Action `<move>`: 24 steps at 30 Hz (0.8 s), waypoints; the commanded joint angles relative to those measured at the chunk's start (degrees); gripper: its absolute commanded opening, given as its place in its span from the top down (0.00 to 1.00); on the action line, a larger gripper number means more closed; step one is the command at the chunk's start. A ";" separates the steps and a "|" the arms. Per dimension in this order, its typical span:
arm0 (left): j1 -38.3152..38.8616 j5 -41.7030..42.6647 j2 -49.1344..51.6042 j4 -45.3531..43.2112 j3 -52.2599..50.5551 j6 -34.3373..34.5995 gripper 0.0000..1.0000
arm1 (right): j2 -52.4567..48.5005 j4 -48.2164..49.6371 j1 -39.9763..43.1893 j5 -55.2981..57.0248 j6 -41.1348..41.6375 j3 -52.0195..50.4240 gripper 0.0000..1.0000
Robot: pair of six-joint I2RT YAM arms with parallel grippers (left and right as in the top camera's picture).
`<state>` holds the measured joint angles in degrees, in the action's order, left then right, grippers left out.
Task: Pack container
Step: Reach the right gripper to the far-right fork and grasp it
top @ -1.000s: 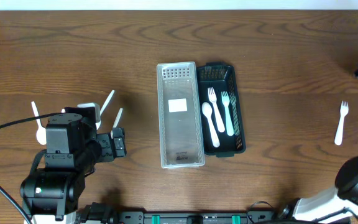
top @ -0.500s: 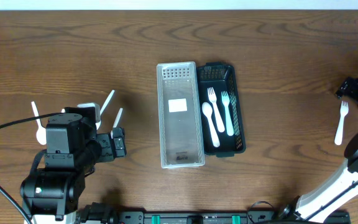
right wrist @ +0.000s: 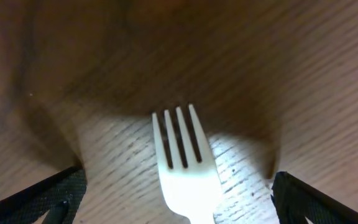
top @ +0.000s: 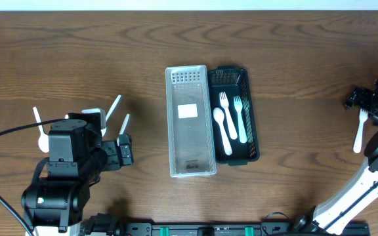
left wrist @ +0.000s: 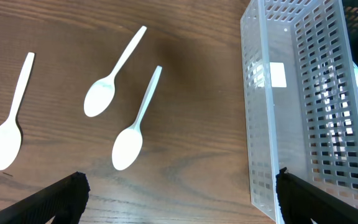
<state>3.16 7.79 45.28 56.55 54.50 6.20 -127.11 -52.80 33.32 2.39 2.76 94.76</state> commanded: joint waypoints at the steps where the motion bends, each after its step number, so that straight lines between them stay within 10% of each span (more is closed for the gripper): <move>1: 0.02 0.57 -0.04 -0.04 0.85 0.09 0.02 | -1.68 0.57 0.48 -1.20 -1.31 -0.07 0.01; 10: 0.02 0.57 -0.04 -0.04 0.85 0.09 0.02 | -4.17 0.59 0.48 -4.81 -4.00 -0.09 0.02; 24: 0.02 0.52 -0.04 -0.04 0.85 0.07 0.02 | -4.26 -0.35 0.48 -4.79 -3.67 -0.09 0.44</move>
<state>3.16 7.79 45.28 56.55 54.50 6.20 -127.92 -52.82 33.52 -0.05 -0.78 95.44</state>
